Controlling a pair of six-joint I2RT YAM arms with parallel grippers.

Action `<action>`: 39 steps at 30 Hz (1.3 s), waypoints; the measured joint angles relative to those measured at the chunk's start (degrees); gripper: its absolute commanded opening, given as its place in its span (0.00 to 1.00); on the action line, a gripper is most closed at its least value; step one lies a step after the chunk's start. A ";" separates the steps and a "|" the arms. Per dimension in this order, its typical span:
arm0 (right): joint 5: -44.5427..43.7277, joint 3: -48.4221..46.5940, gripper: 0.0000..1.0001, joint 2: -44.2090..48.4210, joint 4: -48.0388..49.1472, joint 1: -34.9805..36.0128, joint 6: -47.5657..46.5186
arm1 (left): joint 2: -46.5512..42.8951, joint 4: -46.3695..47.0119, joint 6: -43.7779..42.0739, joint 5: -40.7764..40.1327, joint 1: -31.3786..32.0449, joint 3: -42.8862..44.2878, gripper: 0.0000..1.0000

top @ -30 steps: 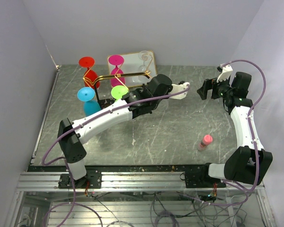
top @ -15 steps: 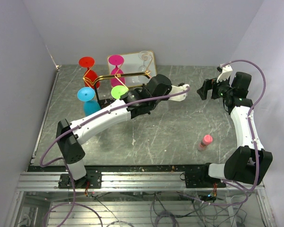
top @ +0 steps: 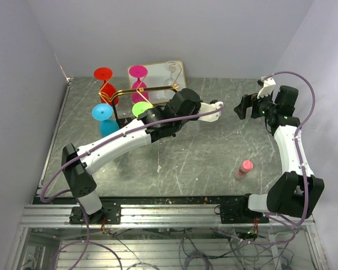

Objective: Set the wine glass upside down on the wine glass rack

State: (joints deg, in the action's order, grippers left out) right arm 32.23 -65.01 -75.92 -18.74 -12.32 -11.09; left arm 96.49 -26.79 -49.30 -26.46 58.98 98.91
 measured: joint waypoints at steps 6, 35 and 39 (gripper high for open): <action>0.04 0.00 1.00 -0.11 -0.02 0.00 -0.15 | -0.02 -0.59 -0.07 0.22 0.00 -0.50 0.07; 0.83 0.00 1.00 -1.27 -1.03 0.00 -0.37 | -1.88 0.07 -4.07 -3.87 0.02 -3.63 0.07; 0.96 0.00 1.00 -1.49 -1.27 0.00 -0.37 | -1.86 0.31 -4.48 -4.50 0.00 -3.87 0.07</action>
State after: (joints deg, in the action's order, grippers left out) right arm 33.19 -65.01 -77.41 -20.01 -12.32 -11.46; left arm 94.63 -26.48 -53.78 -30.96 58.98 95.04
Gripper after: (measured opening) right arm 0.994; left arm 0.094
